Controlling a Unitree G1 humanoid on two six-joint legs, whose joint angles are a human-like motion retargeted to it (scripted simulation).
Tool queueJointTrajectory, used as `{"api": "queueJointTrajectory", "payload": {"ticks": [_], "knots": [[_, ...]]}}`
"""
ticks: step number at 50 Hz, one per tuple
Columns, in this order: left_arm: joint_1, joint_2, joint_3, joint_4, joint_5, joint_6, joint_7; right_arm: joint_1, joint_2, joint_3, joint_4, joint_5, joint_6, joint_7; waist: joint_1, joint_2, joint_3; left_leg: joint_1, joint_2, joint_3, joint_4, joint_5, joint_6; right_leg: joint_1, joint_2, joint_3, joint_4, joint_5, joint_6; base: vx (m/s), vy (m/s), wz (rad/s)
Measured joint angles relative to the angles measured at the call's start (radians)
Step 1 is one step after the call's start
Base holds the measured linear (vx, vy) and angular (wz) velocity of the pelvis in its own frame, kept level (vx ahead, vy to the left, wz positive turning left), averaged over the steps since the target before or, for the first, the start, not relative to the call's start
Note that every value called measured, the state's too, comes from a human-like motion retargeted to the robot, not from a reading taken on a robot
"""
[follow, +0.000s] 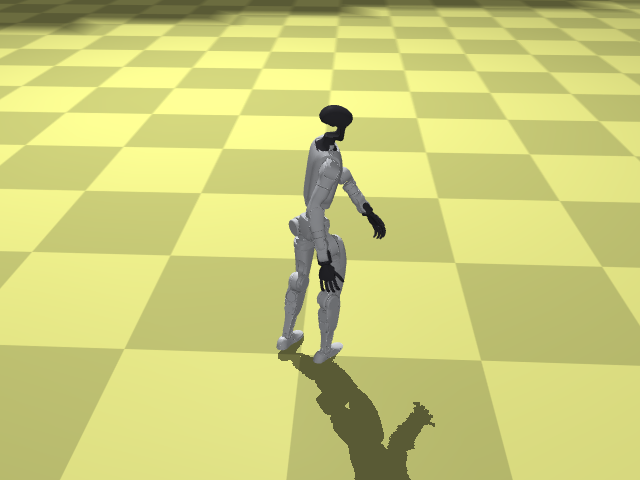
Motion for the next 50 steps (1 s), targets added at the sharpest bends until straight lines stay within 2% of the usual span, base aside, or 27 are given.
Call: {"api": "queueJointTrajectory", "payload": {"ticks": [3,5,8,13,15,18,20,23,25,26,28,29,32,35,38,42,44,46,48,50], "knots": [[0.015,0.003,0.004,0.003,0.006,-0.001,-0.001,-0.043,-0.011,0.041,0.041,-0.016,0.006,-0.011,0.019,-0.027,-0.011,-0.097,0.025,0.009,0.229,-0.026,0.006,0.031,-0.041,0.006,-0.005,-0.008,0.023,0.23,0.15,-0.03],[0.031,0.006,0.0,0.001,0.02,-0.006,0.0,-0.057,-0.018,0.05,0.053,-0.027,0.004,-0.016,0.03,-0.041,-0.031,-0.131,0.051,0.046,0.289,-0.062,0.001,0.047,-0.068,0.003,-0.013,-0.011,0.046,0.24,0.17,0.14],[0.043,0.009,-0.016,-0.006,0.049,-0.015,-0.008,-0.076,-0.029,0.037,0.07,-0.019,-0.002,-0.009,0.048,-0.041,-0.062,-0.133,0.095,0.126,0.186,-0.085,-0.005,0.055,-0.091,-0.018,-0.022,-0.009,0.078,0.24,0.2,0.26],[0.017,-0.003,-0.056,0.001,0.092,-0.03,-0.014,-0.078,-0.044,0.008,0.106,0.026,-0.02,0.011,0.08,-0.021,-0.079,-0.105,0.089,0.045,-0.085,0.042,-0.055,0.064,-0.083,-0.055,-0.011,-0.038,0.082,0.2,0.24,0.35],[-0.004,-0.012,-0.073,0.013,0.104,-0.029,-0.017,-0.07,-0.044,0.001,0.113,0.049,-0.023,0.011,0.073,-0.023,-0.077,-0.096,0.078,0.016,-0.102,0.038,-0.067,0.062,-0.085,-0.091,0.02,-0.054,0.049,0.16,0.25,0.73],[-0.042,-0.031,-0.083,0.036,0.105,-0.017,-0.023,-0.063,-0.04,-0.007,0.107,0.093,-0.033,0.008,0.044,-0.011,-0.043,-0.064,0.081,-0.027,-0.142,0.048,-0.088,0.022,-0.055,-0.153,0.154,-0.118,-0.08,0.16,0.23,0.87],[-0.059,-0.04,-0.08,0.047,0.1,-0.008,-0.027,-0.053,-0.036,-0.013,0.09,0.112,-0.04,0.01,0.017,-0.004,-0.023,-0.043,0.082,-0.058,-0.169,0.062,-0.103,-0.026,-0.021,-0.162,0.249,-0.178,-0.131,0.2,0.18,0.86],[-0.059,-0.047,-0.07,0.046,0.086,-0.012,-0.033,-0.03,-0.031,-0.027,0.055,0.11,-0.049,0.017,-0.019,-0.006,-0.02,-0.016,0.063,-0.089,-0.19,0.068,-0.122,-0.067,0.011,-0.178,0.225,-0.196,-0.084,0.25,0.12,0.69],[-0.051,-0.05,-0.068,0.037,0.073,-0.02,-0.041,-0.017,-0.034,-0.035,0.037,0.101,-0.05,0.026,-0.037,-0.014,-0.027,0.003,0.037,-0.102,-0.197,0.062,-0.124,-0.067,0.023,-0.174,0.12,-0.143,-0.029,0.29,0.08,0.49],[-0.047,-0.052,-0.071,0.031,0.062,-0.023,-0.047,-0.015,-0.037,-0.038,0.034,0.1,-0.046,0.03,-0.041,-0.018,-0.032,0.013,0.021,-0.106,-0.199,0.056,-0.117,-0.062,0.028,-0.148,0.069,-0.079,-0.017,0.29,0.07,0.34],[-0.042,-0.057,-0.078,0.018,0.039,-0.023,-0.056,-0.017,-0.046,-0.042,0.036,0.109,-0.037,0.035,-0.041,-0.018,-0.038,0.03,-0.001,-0.11,-0.197,0.041,-0.097,-0.052,0.035,-0.094,0.007,0.025,-0.024,0.27,0.07,0.15],[-0.041,-0.06,-0.081,0.013,0.028,-0.02,-0.058,-0.02,-0.05,-0.041,0.041,0.118,-0.033,0.033,-0.035,-0.015,-0.038,0.033,-0.005,-0.108,-0.189,0.032,-0.085,-0.046,0.034,-0.08,0.003,0.035,-0.037,0.26,0.06,-0.01],[-0.047,-0.07,-0.078,0.007,0.004,-0.008,-0.057,-0.035,-0.058,-0.033,0.065,0.135,-0.02,0.024,-0.012,-0.015,-0.032,0.019,-0.011,-0.087,-0.104,0.018,-0.04,-0.023,0.012,-0.071,0.022,-0.005,-0.045,0.24,0.06,-0.07],[-0.051,-0.072,-0.06,0.004,-0.011,-0.003,-0.045,-0.055,-0.061,-0.018,0.091,0.122,-0.003,0.019,0.013,-0.038,-0.028,-0.057,-0.004,-0.055,0.103,0.013,-0.002,0.007,-0.025,-0.069,0.025,-0.017,-0.014,0.23,0.06,-0.09],[-0.026,-0.055,-0.049,-0.006,-0.027,-0.012,-0.029,-0.056,-0.057,-0.001,0.091,0.099,-0.002,0.013,0.041,-0.062,-0.041,-0.127,0.012,-0.03,0.241,-0.022,0.005,0.034,-0.057,-0.059,0.01,-0.011,0.023,0.22,0.07,-0.15],[0.013,-0.026,-0.033,-0.005,-0.031,-0.023,-0.025,-0.059,-0.059,0.001,0.083,0.072,-0.008,0.028,0.073,-0.069,-0.065,-0.143,0.035,0.028,0.143,-0.05,-0.002,0.049,-0.079,-0.053,-0.004,-0.001,0.084,0.22,0.1,-0.06],[0.02,-0.016,-0.022,0.009,-0.024,-0.03,-0.024,-0.065,-0.066,-0.004,0.088,0.065,-0.014,0.039,0.088,-0.055,-0.068,-0.123,0.042,0.03,-0.01,-0.006,-0.023,0.055,-0.069,-0.057,-0.004,-0.005,0.101,0.21,0.14,-0.02],[0.024,-0.009,-0.015,0.029,-0.015,-0.035,-0.021,-0.067,-0.072,-0.009,0.097,0.065,-0.021,0.044,0.097,-0.038,-0.067,-0.104,0.047,-0.003,-0.123,0.056,-0.043,0.062,-0.054,-0.065,0.002,-0.02,0.098,0.2,0.16,0.06],[0.024,-0.002,-0.015,0.048,-0.005,-0.032,-0.019,-0.068,-0.075,-0.014,0.106,0.078,-0.025,0.042,0.096,-0.033,-0.068,-0.092,0.044,-0.032,-0.16,0.075,-0.052,0.067,-0.05,-0.077,0.013,-0.041,0.079,0.17,0.17,0.28],[0.019,0.005,-0.018,0.064,-0.001,-0.027,-0.017,-0.071,-0.075,-0.02,0.115,0.105,-0.029,0.034,0.082,-0.031,-0.062,-0.078,0.041,-0.048,-0.169,0.068,-0.057,0.066,-0.048,-0.103,0.041,-0.055,0.028,0.15,0.17,0.49]]}}
